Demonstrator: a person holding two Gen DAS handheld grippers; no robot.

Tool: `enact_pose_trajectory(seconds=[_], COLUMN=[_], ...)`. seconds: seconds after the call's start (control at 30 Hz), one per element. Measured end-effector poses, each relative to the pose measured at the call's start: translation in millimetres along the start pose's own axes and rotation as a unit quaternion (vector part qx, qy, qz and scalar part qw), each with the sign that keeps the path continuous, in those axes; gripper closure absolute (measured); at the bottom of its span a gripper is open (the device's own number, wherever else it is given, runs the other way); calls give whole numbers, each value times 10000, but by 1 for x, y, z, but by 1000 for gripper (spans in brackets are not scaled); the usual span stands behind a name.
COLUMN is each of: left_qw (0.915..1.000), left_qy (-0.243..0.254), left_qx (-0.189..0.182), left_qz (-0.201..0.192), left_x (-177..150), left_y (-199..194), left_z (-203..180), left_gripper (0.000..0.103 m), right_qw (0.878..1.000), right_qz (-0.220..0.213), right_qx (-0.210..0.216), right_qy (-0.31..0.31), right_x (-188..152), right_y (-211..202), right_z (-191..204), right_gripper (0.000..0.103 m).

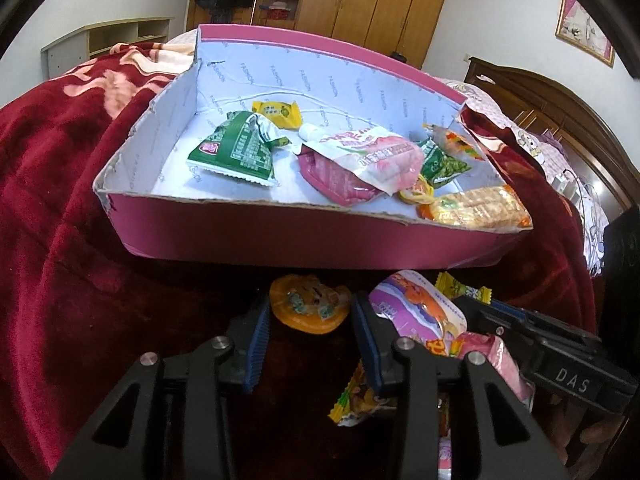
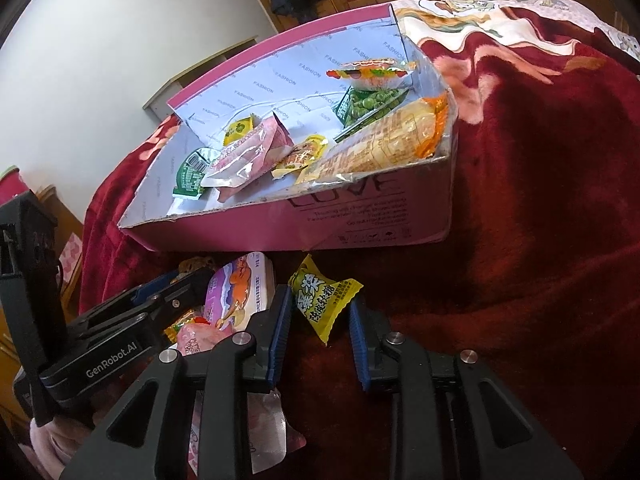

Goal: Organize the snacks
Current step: 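Grasp the yellow snack packet with the right gripper while the left lifts the orange snack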

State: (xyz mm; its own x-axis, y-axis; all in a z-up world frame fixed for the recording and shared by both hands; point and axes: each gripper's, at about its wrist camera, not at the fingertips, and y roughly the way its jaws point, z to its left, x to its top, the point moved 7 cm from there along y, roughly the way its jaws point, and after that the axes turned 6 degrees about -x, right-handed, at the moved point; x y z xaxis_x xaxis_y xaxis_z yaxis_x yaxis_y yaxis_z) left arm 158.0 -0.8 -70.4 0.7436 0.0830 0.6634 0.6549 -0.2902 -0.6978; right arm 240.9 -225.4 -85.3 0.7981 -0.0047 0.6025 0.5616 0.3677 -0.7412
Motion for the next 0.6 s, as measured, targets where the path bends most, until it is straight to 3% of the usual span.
enact_pose_trajectory(seconds=[0.6], left_qw=[9995], left_qy=[75], left_qx=[-133], left_qz=[-287], left_x=[1], left_y=[-34], left_z=[-11], left_gripper=[70], right_qw=[9991], right_qz=[-374], right_qx=[-170], right_qy=[-46], right_x=[-5], right_y=[-31], right_z=[-3], right_gripper=[80])
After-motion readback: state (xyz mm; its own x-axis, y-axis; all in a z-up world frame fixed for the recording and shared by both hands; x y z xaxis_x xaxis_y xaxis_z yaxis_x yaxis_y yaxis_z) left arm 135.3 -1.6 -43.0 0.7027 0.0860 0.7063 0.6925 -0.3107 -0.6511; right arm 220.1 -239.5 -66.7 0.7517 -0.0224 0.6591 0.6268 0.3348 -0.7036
